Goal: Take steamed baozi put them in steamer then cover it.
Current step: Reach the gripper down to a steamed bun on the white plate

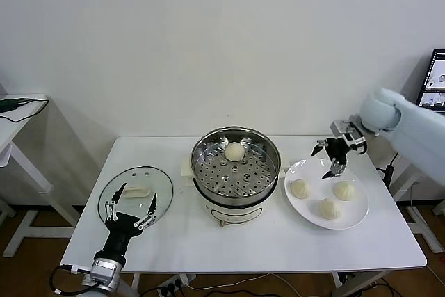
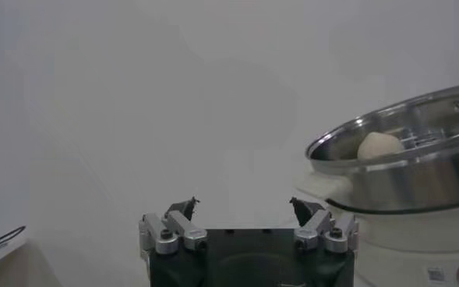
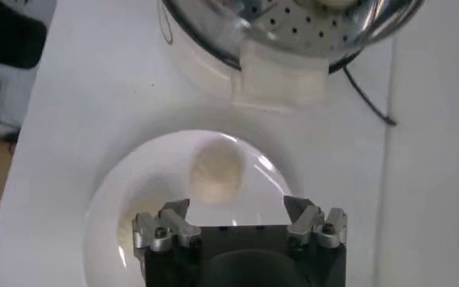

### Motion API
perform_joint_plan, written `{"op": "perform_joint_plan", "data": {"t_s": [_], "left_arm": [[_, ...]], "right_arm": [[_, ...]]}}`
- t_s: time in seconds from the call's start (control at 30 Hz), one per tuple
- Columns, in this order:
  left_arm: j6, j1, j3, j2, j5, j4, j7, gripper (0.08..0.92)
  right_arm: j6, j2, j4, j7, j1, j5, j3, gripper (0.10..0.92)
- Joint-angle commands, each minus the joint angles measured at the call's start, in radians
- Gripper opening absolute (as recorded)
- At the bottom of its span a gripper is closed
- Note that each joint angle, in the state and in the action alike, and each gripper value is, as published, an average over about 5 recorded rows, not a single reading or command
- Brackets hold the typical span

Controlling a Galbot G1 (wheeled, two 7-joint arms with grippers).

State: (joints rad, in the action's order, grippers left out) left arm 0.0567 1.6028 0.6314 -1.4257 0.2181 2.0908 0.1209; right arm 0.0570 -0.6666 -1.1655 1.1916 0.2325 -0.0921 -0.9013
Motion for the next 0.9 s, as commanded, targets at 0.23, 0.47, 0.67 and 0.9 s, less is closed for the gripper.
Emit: {"op": "perform_joint_plan", "data": {"t_s": [0.23,0.47,0.67,0.9], "left_arm": [[0.0,-0.018,0.003,-0.001,-0.002,-0.031,0.0,0.823],[-0.001,-0.032,0.003,-0.008,-0.002,-0.044,-0.002,0.823],[0.003,-0.029,-0.002,-0.011,0.002,-0.05,-0.001,0.823],[0.006,-0.022,0.001,-0.011,0.005,-0.047,-0.001,0.823]], "right_arm": [[0.03,-0.135,0.192,-0.075,-0.284,0.1,0.218,0.823],[0.022,-0.152,0.208,-0.106,-0.303,0.122,0.245,0.823],[0.022,-0.156,0.209,-0.115,-0.31,0.129,0.249,0.823],[0.018,-0.168,0.217,-0.115,-0.329,0.16,0.281,0.823]]}}
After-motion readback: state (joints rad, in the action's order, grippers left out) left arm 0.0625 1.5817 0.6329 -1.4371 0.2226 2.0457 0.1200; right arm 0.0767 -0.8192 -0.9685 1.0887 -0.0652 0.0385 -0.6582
